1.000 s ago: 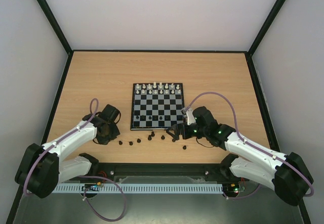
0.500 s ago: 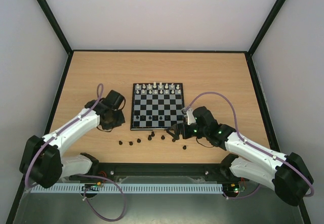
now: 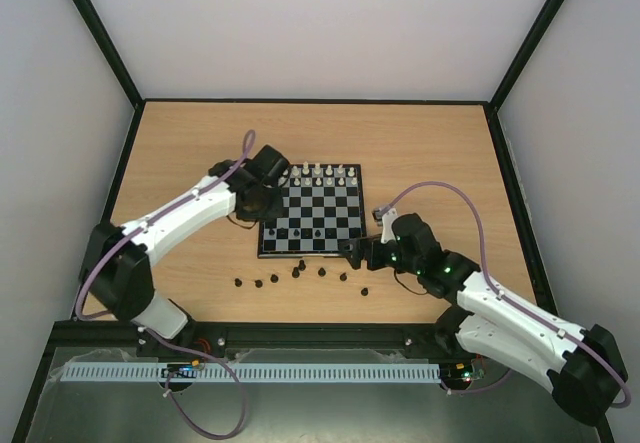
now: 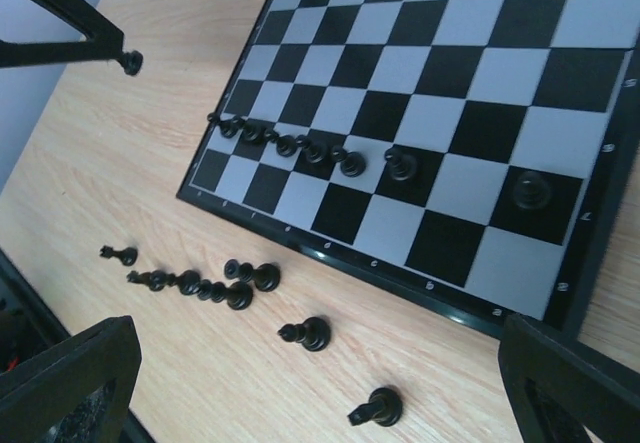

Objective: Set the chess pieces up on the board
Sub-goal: Place the chess piece on the chessboard.

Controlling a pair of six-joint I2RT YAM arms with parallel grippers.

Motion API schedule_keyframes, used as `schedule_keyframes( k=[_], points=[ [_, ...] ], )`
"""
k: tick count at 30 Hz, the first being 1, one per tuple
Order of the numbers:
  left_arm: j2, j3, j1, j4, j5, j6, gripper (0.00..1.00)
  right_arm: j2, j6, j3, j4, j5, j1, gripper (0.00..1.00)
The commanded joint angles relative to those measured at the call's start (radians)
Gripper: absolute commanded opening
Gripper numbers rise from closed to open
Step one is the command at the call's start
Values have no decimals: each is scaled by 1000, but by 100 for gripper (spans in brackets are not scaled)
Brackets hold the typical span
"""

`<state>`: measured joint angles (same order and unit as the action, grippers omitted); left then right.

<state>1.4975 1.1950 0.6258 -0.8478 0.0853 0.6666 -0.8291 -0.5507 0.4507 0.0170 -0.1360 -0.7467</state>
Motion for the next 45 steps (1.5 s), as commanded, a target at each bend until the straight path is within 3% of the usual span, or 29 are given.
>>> schedule_keyframes(
  k=[1, 7, 15, 26, 45],
  points=[
    [104, 81, 49, -18, -43, -48, 4, 47, -15, -7, 63, 114, -6, 99],
    [233, 196, 120, -17, -70, -57, 4, 170, -37, -14, 115, 252, -6, 98],
    [360, 312, 185, -23, -118, -60, 4, 282, -49, -17, 150, 308, -6, 99],
    [511, 447, 233, -15, -171, -86, 3, 275, -49, -18, 150, 305, -5, 99],
    [624, 520, 263, 38, -185, -99, 3, 276, -47, -20, 145, 285, -5, 99]
  ],
)
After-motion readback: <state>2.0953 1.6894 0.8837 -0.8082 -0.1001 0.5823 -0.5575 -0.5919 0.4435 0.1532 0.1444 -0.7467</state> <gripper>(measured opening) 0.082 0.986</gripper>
